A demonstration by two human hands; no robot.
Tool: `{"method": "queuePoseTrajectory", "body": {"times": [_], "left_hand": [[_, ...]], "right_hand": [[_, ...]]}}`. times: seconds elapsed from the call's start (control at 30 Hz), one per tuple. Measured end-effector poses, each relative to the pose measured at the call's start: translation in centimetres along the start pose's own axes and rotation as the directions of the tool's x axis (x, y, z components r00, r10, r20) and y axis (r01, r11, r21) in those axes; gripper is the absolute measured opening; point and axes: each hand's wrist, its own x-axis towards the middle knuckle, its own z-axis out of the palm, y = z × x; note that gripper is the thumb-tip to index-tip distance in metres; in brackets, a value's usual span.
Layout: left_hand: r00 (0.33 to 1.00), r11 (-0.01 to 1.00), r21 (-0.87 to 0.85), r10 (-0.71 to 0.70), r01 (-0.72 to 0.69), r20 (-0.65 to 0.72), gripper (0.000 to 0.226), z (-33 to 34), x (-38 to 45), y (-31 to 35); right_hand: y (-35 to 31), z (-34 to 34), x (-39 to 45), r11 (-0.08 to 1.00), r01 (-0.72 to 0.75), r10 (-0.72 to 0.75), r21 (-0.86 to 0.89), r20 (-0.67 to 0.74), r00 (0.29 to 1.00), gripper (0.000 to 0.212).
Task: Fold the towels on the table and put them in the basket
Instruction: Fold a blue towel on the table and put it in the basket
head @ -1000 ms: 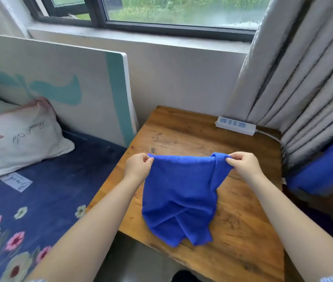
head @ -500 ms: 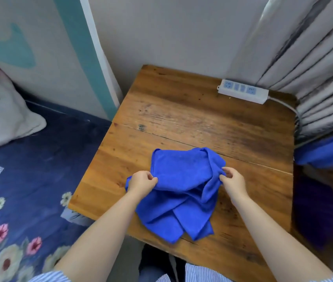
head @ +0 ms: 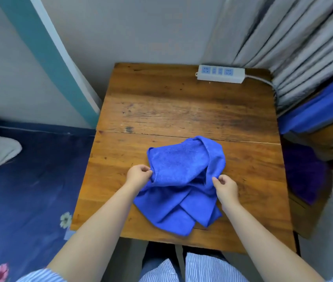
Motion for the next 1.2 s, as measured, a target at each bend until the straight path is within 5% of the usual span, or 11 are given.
{"method": "queuePoseTrajectory", "body": {"times": [0.13,0.3,0.47,0.7,0.9,1.0,1.1,1.2], "left_hand": [[0.996,0.986,-0.168,0.002,-0.017,-0.087,0.031,-2.2,0.3,1.2],[0.996,0.93,-0.364,0.008,-0.042,-0.094,0.031,-6.6,0.3,2.4],[0.995,0.876,-0.483,-0.05,0.005,-0.081,0.03,-9.3,-0.6,5.2],[0.962,0.634,-0.726,0.141,-0.268,-0.232,0.031,-13.7,-2.3,15.2],[0.87,0.27,-0.835,0.276,-0.479,-0.409,0.032,-19.1,-6.1,22.8],[0.842,0.208,-0.83,0.294,-0.518,-0.452,0.031,-21.4,-6.8,24.0],[0.81,0.281,-0.766,0.308,-0.578,-0.499,0.03,-23.5,-6.3,24.0],[0.779,0.593,-0.52,0.354,-0.615,-0.518,0.03,-24.0,-4.2,22.0]], "right_hand": [[0.2,-2.2,-0.1,0.998,-0.047,0.054,0.048,-0.155,0.986,0.037],[-1.0,-5.9,-1.0,0.952,-0.148,0.191,0.268,-0.141,0.971,0.026],[-5.4,-7.4,-1.0,0.972,-0.13,0.158,0.196,-0.136,0.978,0.01],[-21.4,-7.6,0.6,0.96,0.169,-0.216,-0.224,-0.207,0.954,0.017],[-34.1,-8.4,-1.8,0.824,0.556,-0.555,-0.107,-0.346,0.756,0.02],[-36.3,-8.9,-2.8,0.756,0.649,-0.623,-0.089,-0.404,0.67,0.026],[-36.7,-9.0,-3.1,0.746,0.651,-0.636,-0.14,-0.44,0.634,0.029],[-34.4,-8.8,-2.0,0.793,0.577,-0.601,-0.194,-0.407,0.688,0.025]]}}
